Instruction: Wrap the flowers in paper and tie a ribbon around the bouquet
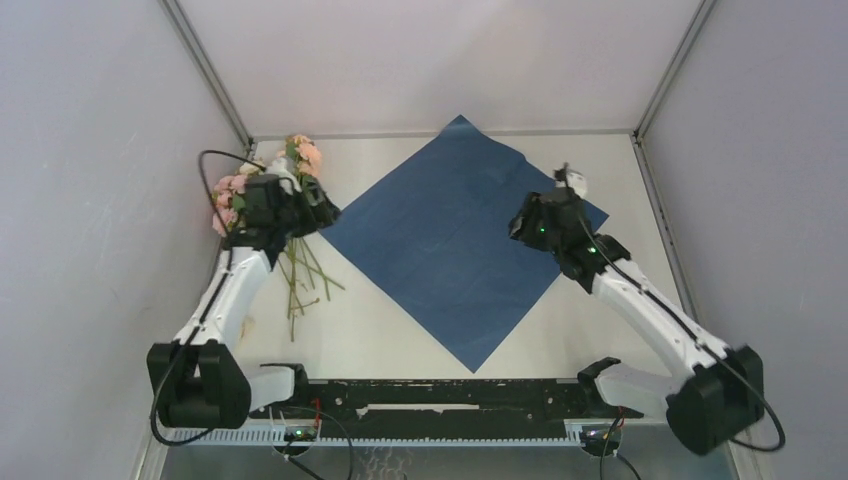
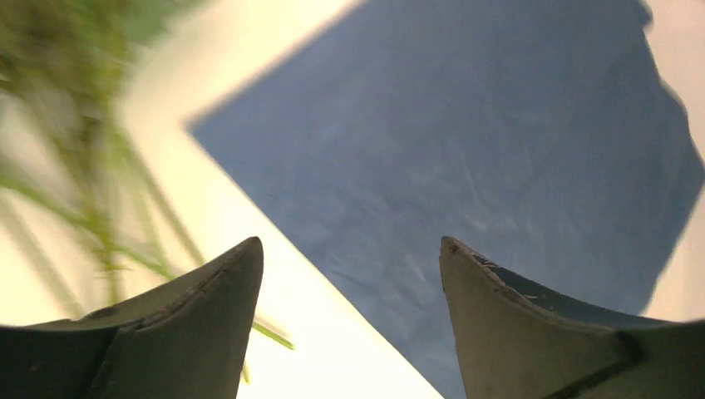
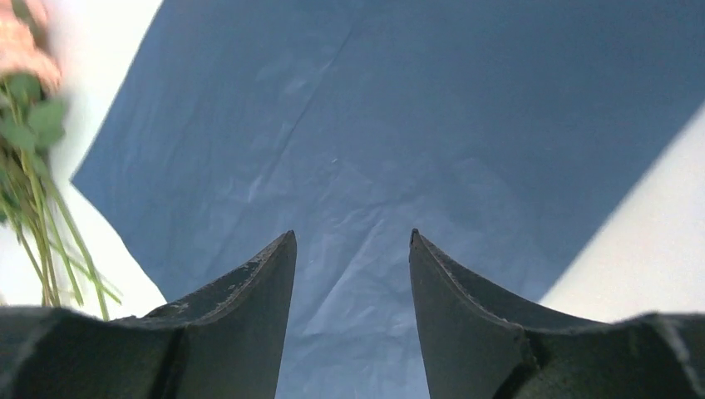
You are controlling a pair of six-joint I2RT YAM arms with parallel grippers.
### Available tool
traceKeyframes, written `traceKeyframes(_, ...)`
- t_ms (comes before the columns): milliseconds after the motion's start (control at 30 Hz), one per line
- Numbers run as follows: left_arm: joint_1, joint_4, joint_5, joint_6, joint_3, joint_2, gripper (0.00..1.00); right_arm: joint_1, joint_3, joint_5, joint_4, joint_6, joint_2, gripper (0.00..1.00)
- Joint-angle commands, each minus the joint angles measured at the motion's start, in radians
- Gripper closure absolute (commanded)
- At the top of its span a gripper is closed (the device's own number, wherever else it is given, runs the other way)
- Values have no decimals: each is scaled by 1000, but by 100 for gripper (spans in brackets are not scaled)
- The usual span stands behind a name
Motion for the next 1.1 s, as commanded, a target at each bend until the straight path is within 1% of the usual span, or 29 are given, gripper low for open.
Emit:
traceKeyframes(0, 182, -180, -77, 113, 85, -43, 26, 70, 97, -82, 110, -117, 126, 39)
traceKeyframes(33, 204, -161, -108, 152, 81, -38, 36, 74, 101, -100, 132, -128, 154, 39)
traceKeyframes(67, 208, -138, -145, 213, 80, -25, 48, 75, 102, -116, 153, -133, 177, 39)
traceKeyframes(100, 208, -132, -153, 291, 89, 0, 58, 73, 102, -132, 165, -139, 197, 39)
traceKeyframes(133, 208, -140, -152, 348, 103, 34, 63, 70, 103, -141, 174, -144, 217, 39)
traceKeyframes(200, 207, -208, -143, 441, 166, 114, 64, 67, 104, -150, 179, -158, 252, 39)
traceKeyframes(267, 208, -281, -149, 528, 229, 189, 60, 64, 104, -150, 172, -177, 271, 39)
traceKeyframes(300, 208, -301, -173, 561, 248, 217, 58, 63, 104, -149, 166, -184, 280, 39)
traceKeyframes(400, 209, -289, -258, 640, 264, 273, 57, 60, 104, -146, 143, -193, 302, 39)
traceKeyframes(467, 209, -268, -291, 613, 291, 330, 60, 55, 104, -143, 138, -204, 321, 39)
traceKeyframes(567, 212, -285, -244, 548, 358, 413, 64, 51, 104, -154, 146, -217, 340, 40)
traceKeyframes(633, 226, -270, -224, 469, 399, 457, 66, 48, 104, -154, 143, -225, 344, 40)
traceKeyframes(733, 265, -238, -235, 331, 450, 512, 69, 43, 103, -137, 128, -232, 342, 40)
traceKeyframes(900, 275, -210, -218, 257, 489, 596, 60, 39, 104, -110, 116, -246, 350, 40)
traceKeyframes(1067, 275, -222, -274, 201, 529, 673, 60, 35, 103, -110, 116, -244, 351, 40)
